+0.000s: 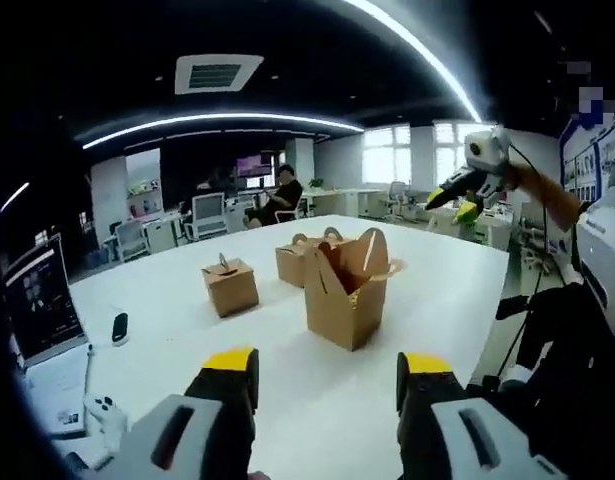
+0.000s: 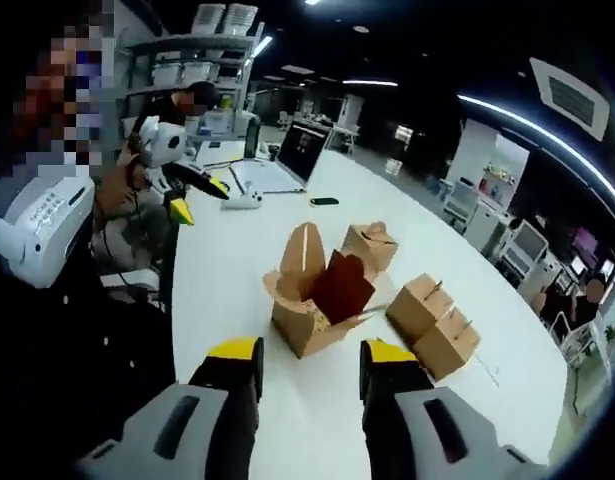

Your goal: Pick up one paper box from the group, open the paper box, and remove the item inside

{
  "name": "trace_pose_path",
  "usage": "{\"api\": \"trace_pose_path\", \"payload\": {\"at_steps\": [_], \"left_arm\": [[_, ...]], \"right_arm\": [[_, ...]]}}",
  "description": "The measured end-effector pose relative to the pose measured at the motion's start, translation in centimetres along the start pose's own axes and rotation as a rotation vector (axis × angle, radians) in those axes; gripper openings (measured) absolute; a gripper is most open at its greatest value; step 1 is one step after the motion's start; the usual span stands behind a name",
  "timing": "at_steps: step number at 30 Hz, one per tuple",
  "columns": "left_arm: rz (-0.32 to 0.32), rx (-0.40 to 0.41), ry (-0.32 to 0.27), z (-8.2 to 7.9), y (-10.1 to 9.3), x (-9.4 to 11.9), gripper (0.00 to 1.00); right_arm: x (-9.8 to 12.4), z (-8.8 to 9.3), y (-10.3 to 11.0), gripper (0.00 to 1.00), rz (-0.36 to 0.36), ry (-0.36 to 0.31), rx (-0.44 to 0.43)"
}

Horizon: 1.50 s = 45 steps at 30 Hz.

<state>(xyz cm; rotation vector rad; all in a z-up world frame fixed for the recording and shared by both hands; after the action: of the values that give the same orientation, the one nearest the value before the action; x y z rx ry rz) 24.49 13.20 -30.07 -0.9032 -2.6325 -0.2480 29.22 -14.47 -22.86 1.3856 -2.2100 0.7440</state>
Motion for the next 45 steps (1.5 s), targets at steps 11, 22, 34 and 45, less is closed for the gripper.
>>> {"api": "trace_pose_path", "payload": {"at_steps": [11,22,34,45], "left_arm": [[-0.004,0.043,0.027,4.0,-1.0,0.7,0.55],[0.008,0.112,0.024,6.0,-0.6,1.2,0.51],[0.022,0.128,0.027,6.7,-0.5,1.0,0.51],[-0.011,0.054,0.055,6.7,-0.6,1.2,0.51]], "right_arm": [[-8.7,-3.3,-3.4,0.29,-0.099,0.191,0.121],[-16.6,0.5,-2.3,0.32,-0.295,0.482,0.038],[-19.6,4.3,-1.3,0.42,-0.316,0.643,-0.09],[-21.1,5.8,-0.5,0.4,-0.292,0.711,-0.078]]}}
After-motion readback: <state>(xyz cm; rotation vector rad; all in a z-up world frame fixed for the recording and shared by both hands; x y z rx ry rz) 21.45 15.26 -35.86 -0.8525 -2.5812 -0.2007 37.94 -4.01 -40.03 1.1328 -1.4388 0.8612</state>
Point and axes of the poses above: the point that each gripper's makers call its tool centre point, and the gripper's own axes: x roughly backward along the fingers, y roughly to its left, z roughly out of its underside, the point moved 2 cm from there along x, roughly backward along the fingers, and after that the axes turned 5 degrees about -z, right-handed, at the moved point
